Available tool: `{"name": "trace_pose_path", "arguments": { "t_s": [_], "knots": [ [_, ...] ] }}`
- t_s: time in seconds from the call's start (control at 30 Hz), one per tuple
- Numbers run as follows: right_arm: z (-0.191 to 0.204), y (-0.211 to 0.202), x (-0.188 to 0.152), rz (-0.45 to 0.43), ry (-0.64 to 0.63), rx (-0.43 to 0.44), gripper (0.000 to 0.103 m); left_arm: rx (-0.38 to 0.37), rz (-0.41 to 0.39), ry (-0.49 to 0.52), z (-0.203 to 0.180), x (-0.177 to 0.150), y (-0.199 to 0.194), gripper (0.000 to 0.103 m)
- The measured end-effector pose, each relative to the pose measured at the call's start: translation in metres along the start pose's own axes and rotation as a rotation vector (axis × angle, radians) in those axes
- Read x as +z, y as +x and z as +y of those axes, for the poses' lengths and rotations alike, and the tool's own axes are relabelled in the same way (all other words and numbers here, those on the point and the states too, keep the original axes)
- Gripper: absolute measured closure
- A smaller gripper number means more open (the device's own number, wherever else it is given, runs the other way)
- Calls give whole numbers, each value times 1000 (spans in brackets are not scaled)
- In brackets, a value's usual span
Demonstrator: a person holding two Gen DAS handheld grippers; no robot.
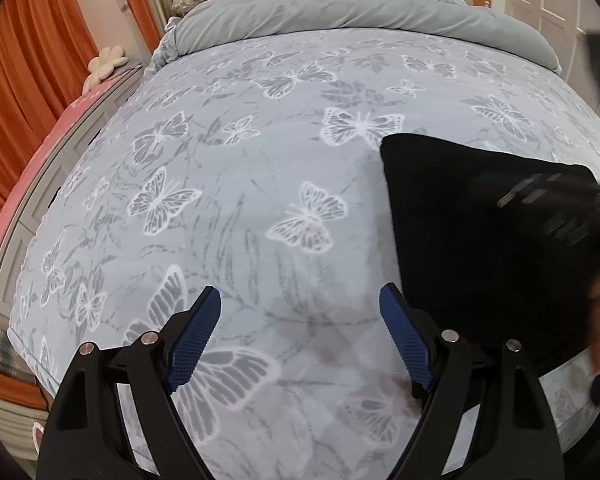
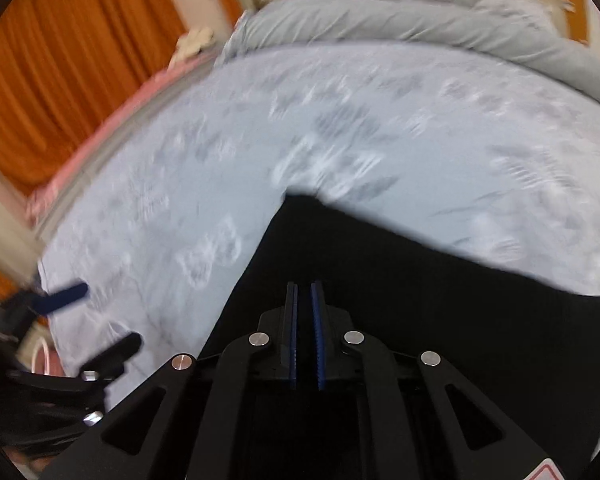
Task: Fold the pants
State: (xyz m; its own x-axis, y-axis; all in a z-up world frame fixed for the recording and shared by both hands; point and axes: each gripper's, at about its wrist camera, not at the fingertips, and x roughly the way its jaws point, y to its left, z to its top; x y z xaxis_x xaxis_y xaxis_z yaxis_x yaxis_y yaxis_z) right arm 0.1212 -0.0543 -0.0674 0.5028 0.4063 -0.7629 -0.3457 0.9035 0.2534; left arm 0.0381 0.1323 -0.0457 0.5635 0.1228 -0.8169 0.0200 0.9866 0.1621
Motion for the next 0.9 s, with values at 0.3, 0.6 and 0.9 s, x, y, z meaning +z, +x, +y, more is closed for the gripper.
{"name": "trace_pose_path", "arguments": {
  "t_s": [0.3,0.6,0.9],
  "knots": [
    [-121,-106,-41,17,221,-179,52,-203,-40,28,-27,-5,-17,11],
    [-157,-107,-95,178,263,-109,48,-286,-237,377,-141,-30,-58,6],
    [-164,-104,-85,174,338,87,88,-275,-240,555,-248,-38,-33,6]
  ]
}}
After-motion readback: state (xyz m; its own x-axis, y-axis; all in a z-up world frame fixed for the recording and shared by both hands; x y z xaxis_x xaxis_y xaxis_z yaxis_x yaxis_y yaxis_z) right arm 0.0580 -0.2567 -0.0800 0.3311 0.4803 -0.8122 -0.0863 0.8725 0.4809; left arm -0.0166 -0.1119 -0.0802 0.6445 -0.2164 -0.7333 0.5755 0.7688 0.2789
